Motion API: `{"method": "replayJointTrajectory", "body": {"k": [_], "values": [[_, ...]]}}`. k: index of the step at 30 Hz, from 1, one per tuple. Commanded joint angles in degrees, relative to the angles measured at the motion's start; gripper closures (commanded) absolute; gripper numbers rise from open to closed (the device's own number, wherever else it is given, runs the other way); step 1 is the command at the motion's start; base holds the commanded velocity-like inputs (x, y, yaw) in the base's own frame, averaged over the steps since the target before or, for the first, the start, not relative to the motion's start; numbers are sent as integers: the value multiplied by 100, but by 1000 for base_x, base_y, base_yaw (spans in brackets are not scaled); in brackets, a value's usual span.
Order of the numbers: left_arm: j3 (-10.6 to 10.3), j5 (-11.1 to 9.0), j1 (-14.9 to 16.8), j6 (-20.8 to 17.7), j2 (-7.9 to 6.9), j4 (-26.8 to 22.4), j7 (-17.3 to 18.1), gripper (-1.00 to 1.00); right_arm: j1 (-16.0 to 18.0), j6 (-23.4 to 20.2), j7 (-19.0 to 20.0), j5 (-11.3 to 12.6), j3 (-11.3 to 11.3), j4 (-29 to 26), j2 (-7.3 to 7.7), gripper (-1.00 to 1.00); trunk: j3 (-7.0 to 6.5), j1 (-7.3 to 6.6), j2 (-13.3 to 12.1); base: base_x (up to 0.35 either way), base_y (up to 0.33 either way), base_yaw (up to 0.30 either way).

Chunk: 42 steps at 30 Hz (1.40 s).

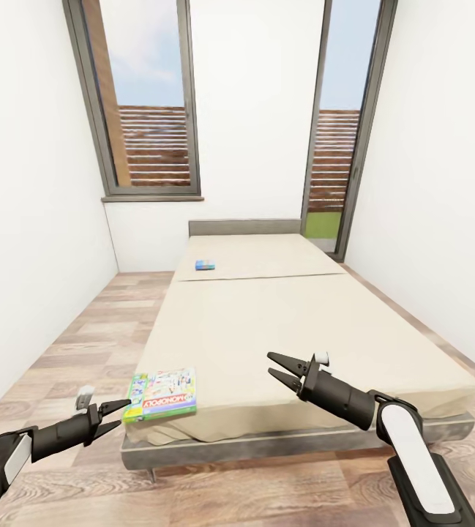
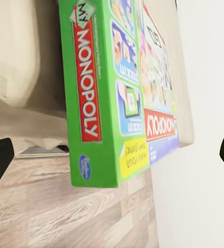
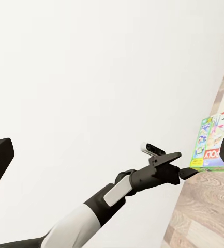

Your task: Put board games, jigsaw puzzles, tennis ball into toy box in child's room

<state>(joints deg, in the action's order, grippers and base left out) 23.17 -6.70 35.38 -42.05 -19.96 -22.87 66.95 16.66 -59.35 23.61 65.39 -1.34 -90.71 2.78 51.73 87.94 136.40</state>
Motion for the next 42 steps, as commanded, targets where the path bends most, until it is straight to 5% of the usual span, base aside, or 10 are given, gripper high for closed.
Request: {"method": "replayJointTrajectory", "body": {"k": [1,35,36,42], "values": [[12,-7,4,-45,1,2,11,-100,4,-19,56,-53,-7,1,-3,-100,6,0,2,112,0,0],[12,-7,4,-43,23,2,11,-100,4,-15,48,-70,-7,1,-23,-100,6,0,2,11,-59,0],[12,-7,4,-42,24,2,11,100,4,-15,48,-70,-7,1,-23,-100,6,0,2,0,-3,0],[12,-7,4,-47,23,2,11,100,4,-13,48,-76,-7,1,-23,-100,6,0,2,0,-1,0]]}}
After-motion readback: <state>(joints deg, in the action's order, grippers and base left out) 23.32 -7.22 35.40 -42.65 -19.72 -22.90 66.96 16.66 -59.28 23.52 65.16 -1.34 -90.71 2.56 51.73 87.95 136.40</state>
